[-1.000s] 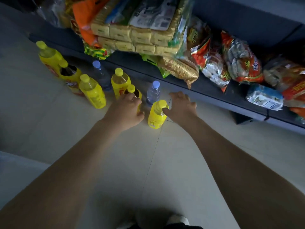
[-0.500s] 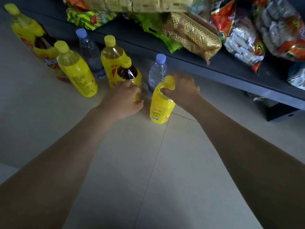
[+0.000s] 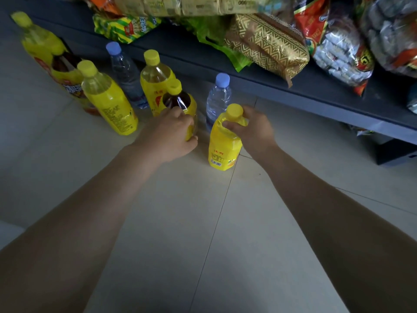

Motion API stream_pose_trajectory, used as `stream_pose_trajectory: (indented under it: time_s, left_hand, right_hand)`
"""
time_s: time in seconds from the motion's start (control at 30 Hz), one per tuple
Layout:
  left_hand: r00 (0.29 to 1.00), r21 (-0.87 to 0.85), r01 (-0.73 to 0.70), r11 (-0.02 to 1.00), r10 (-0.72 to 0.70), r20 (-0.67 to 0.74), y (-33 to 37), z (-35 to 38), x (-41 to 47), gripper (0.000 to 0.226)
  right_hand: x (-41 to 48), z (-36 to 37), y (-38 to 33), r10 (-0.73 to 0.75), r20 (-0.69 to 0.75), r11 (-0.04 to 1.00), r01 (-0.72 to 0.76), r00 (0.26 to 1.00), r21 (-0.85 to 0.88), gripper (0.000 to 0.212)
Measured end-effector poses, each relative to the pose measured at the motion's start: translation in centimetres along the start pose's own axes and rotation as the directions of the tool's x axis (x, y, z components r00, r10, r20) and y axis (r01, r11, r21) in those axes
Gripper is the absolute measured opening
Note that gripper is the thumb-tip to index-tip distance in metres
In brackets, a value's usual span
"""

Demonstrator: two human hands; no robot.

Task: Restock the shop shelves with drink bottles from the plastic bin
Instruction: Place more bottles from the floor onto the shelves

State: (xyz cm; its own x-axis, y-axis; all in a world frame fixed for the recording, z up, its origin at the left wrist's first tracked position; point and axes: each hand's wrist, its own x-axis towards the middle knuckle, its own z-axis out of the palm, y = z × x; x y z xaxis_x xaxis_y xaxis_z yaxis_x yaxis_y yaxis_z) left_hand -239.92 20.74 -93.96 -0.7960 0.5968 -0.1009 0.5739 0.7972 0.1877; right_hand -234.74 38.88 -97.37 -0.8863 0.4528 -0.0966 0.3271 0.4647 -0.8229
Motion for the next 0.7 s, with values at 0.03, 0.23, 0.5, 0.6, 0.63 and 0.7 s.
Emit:
stream_pose_trajectory:
  time_s: [0.03, 0.23, 0.5, 0.6, 0.63, 0.7]
  left_hand:
    - [1.0, 0.006, -0.004, 1.0, 0.004, 0.003, 0.1, -0.4, 0.1, 0.042]
    - [1.0, -0.006, -0.01, 1.0, 0.01, 0.001, 0.5, -3.9, 0.4, 0.044]
    - [1.0, -0.047, 0.009, 0.999, -0.009, 0.001, 2.5, -13.2, -2.7, 0.04]
    - [1.0, -0.067, -0.007, 0.998, 0.005, -0.029, 3.6, -18.3, -4.3, 0.039]
    - [0.999, -0.078, -0.008, 0.997, 0.005, -0.036, 4.0, -20.3, -4.8, 0.039]
    - [0.999, -0.096, -0.012, 0.995, 0.008, -0.036, 4.8, -24.4, -5.9, 0.04]
  right_hand:
    - [-0.1, -0.1, -0.2, -0.002, -0.004, 1.0, 0.002, 1.0, -0.004, 0.043]
    - [-1.4, -1.0, -1.5, 0.028, -0.045, 0.999, -0.03, 0.999, -0.042, 0.041]
    - [-4.7, -7.8, -9.3, 0.036, -0.068, 0.999, -0.035, 0.997, 0.015, 0.043]
    - [-6.5, -11.4, -13.6, 0.021, -0.089, 0.998, -0.016, 0.996, 0.058, 0.038]
    - [-7.1, -12.7, -15.3, 0.019, -0.099, 0.997, -0.012, 0.995, 0.073, 0.037]
    - [-8.4, -15.3, -18.8, 0.023, -0.114, 0.995, -0.011, 0.993, 0.1, 0.035]
